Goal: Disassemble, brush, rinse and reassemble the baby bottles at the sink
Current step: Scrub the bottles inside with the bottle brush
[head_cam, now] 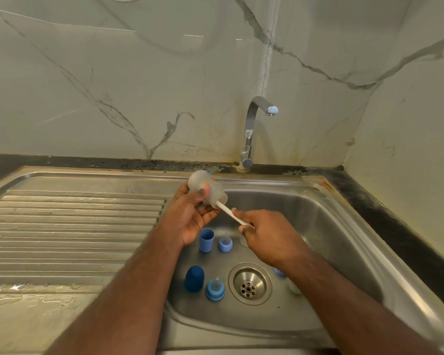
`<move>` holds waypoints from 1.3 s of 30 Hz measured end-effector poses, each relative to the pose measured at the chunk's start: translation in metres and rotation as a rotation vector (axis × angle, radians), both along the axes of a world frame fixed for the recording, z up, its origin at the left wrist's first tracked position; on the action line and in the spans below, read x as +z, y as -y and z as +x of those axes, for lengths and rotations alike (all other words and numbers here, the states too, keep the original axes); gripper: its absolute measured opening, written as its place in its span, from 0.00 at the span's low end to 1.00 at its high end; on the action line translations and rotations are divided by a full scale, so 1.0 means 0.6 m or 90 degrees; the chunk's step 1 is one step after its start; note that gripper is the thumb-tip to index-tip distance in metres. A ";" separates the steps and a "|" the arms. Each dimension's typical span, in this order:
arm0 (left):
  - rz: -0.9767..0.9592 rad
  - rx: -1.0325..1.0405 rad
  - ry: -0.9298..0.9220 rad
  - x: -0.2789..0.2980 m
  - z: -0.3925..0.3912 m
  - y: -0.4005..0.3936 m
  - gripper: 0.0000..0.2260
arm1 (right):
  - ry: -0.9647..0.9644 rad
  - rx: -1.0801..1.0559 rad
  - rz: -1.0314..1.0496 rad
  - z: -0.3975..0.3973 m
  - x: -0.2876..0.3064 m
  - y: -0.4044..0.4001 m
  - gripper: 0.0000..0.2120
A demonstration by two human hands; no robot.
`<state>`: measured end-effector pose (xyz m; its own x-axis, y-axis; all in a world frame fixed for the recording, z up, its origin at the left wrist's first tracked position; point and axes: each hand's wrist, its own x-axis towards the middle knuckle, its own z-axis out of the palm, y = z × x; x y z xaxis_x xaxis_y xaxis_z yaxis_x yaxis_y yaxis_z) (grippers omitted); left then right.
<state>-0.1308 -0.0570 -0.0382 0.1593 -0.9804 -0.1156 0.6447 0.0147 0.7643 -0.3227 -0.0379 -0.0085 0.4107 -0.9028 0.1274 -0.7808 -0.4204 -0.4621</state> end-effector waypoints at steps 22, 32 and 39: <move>-0.032 -0.030 -0.051 -0.001 0.009 -0.002 0.25 | -0.068 0.000 -0.058 0.014 -0.011 -0.002 0.24; 0.169 0.056 0.135 0.002 -0.024 0.003 0.24 | -0.219 -0.069 -0.138 0.007 0.002 -0.002 0.33; 0.099 0.076 0.056 0.003 -0.024 0.001 0.15 | -0.145 -0.017 -0.090 0.016 -0.017 0.009 0.25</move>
